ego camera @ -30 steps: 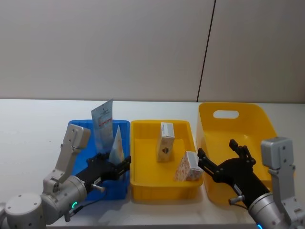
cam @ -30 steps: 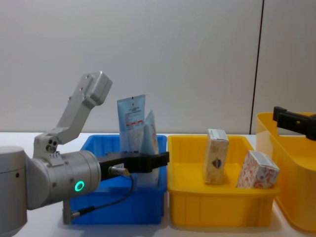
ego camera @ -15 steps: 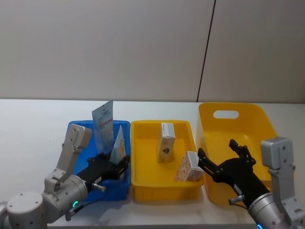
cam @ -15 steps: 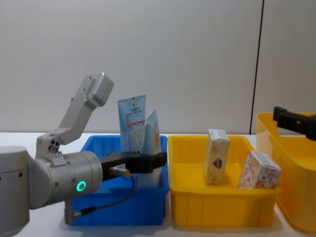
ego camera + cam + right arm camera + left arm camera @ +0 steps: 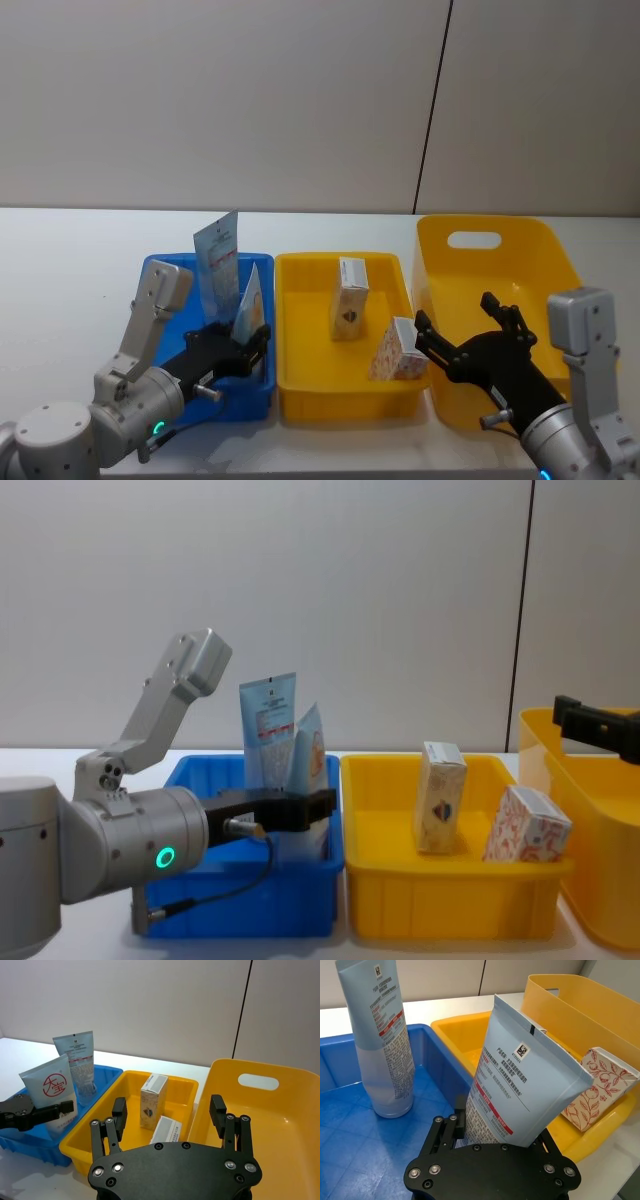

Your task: Bimanual collaborative sorting of washing and personal care products

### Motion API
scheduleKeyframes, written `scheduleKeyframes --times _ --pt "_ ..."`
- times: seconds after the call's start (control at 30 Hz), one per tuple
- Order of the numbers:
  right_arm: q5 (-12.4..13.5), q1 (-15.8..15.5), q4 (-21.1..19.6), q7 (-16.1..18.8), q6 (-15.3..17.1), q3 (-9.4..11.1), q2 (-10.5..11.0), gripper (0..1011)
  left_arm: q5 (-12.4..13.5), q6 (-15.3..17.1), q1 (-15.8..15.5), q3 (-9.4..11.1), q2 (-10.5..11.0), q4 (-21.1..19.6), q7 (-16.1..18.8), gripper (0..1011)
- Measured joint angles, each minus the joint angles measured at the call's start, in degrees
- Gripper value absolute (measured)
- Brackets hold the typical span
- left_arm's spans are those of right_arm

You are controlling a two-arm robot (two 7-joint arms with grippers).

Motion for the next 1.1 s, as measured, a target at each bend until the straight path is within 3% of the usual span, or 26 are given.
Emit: scheduleKeyframes --times 0.73,1.1 --pt "0.00 0.00 0.00 0.00 0.00 0.00 0.00 1003 0.09 -0.04 -0.11 -0.20 0.18 -0.16 -0.75 331" --pt "0.00 0.00 0.00 0.00 0.00 0.00 0.00 1003 -0.08 -0.06 -0.84 -0.73 1.00 -1.49 -1.67 325"
